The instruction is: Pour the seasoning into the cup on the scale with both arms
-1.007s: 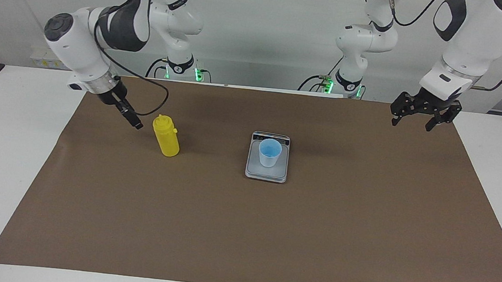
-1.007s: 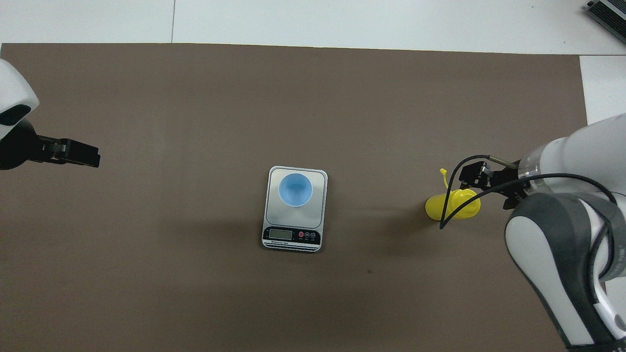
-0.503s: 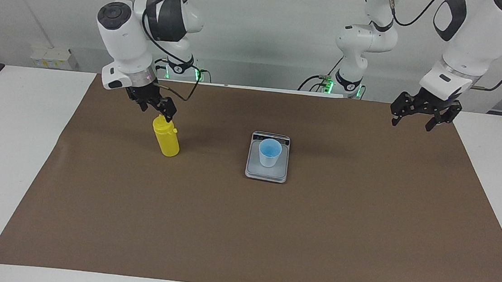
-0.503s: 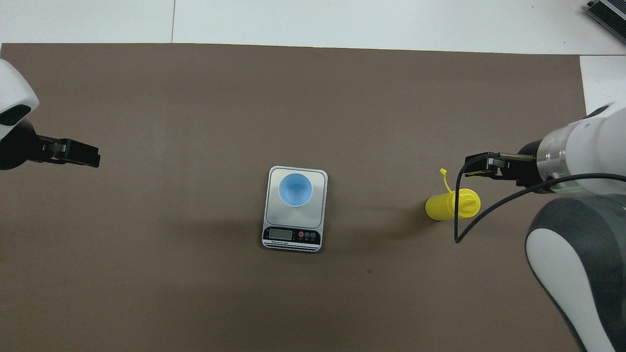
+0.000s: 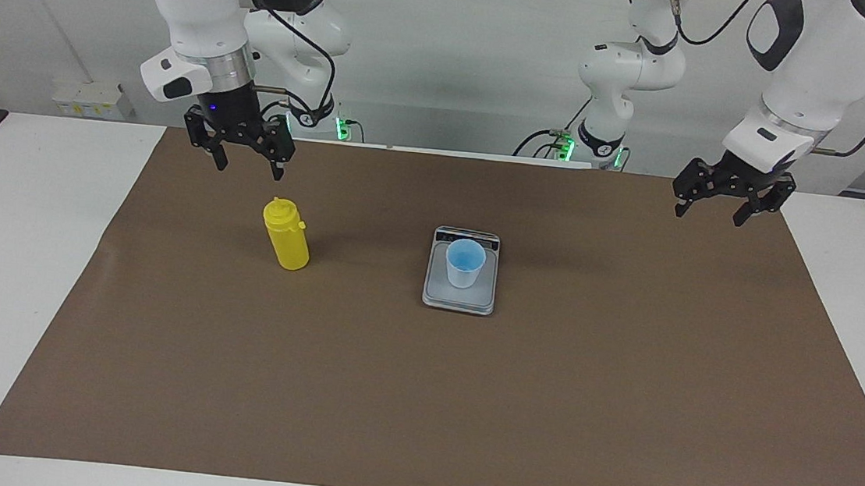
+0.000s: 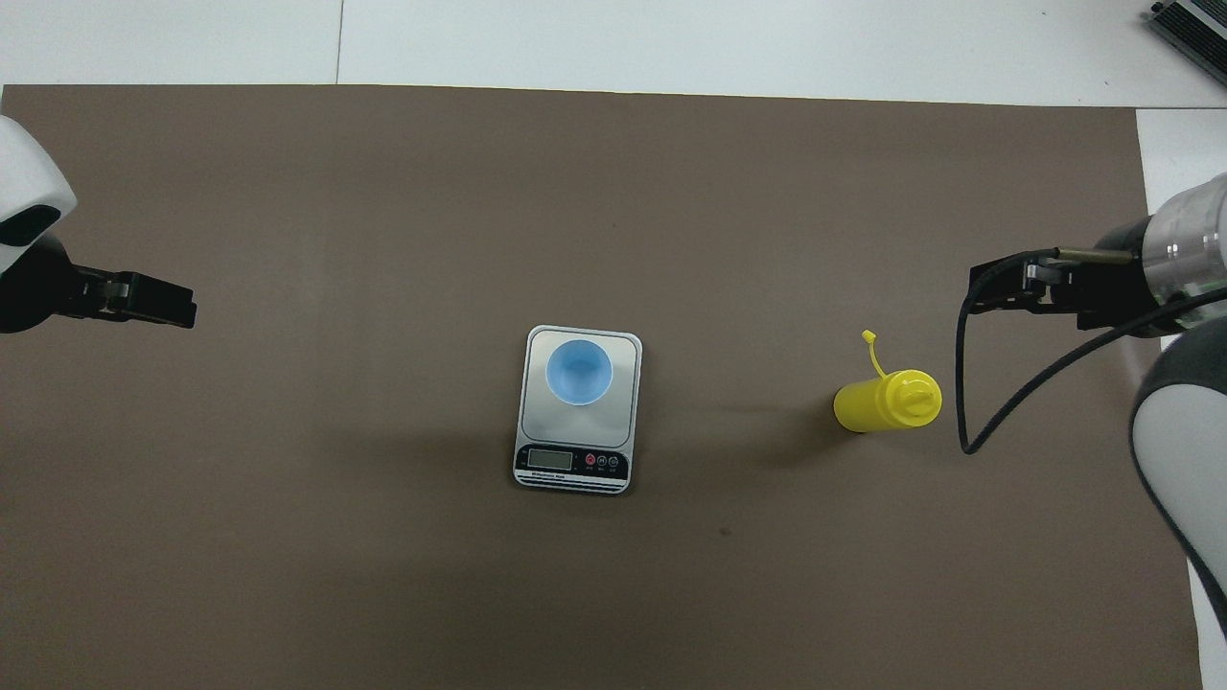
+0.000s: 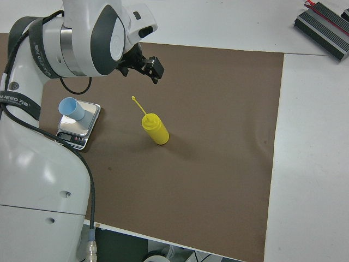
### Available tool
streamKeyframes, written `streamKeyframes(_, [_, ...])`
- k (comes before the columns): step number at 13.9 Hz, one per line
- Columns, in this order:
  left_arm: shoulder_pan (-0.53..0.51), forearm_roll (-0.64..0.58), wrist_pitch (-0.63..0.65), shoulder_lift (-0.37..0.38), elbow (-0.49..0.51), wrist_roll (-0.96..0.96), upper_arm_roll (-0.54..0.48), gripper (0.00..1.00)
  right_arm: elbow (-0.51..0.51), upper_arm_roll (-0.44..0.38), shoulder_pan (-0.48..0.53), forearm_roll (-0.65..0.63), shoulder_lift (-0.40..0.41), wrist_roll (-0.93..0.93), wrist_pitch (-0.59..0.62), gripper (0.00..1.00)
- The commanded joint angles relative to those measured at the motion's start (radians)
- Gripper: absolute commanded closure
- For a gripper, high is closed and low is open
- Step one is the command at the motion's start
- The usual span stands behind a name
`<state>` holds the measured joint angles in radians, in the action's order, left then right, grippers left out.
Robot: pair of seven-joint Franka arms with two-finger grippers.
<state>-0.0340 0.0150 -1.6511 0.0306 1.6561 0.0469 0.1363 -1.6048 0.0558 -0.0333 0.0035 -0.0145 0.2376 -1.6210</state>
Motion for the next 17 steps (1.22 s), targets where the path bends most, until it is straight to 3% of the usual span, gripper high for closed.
streamKeyframes(1, [0.006, 0.011, -0.021, 0.035, 0.042, 0.001, -0.007, 0.0, 0.019, 0.001, 0.019, -0.016, -0.004, -0.047, 0.079, 0.0])
streamKeyframes(4, [0.006, 0.011, -0.021, 0.035, 0.042, -0.001, -0.007, 0.0, -0.015, 0.001, 0.027, -0.016, -0.024, -0.047, 0.125, 0.0])
streamKeyframes(9, [0.006, 0.011, -0.021, 0.035, 0.045, 0.001, -0.007, 0.0, -0.076, 0.001, 0.026, -0.005, -0.044, -0.116, 0.003, 0.0])
streamKeyframes(17, [0.008, 0.011, -0.027, 0.048, 0.064, -0.001, -0.006, 0.0, -0.083, 0.001, 0.018, -0.004, -0.045, -0.118, -0.003, 0.0])
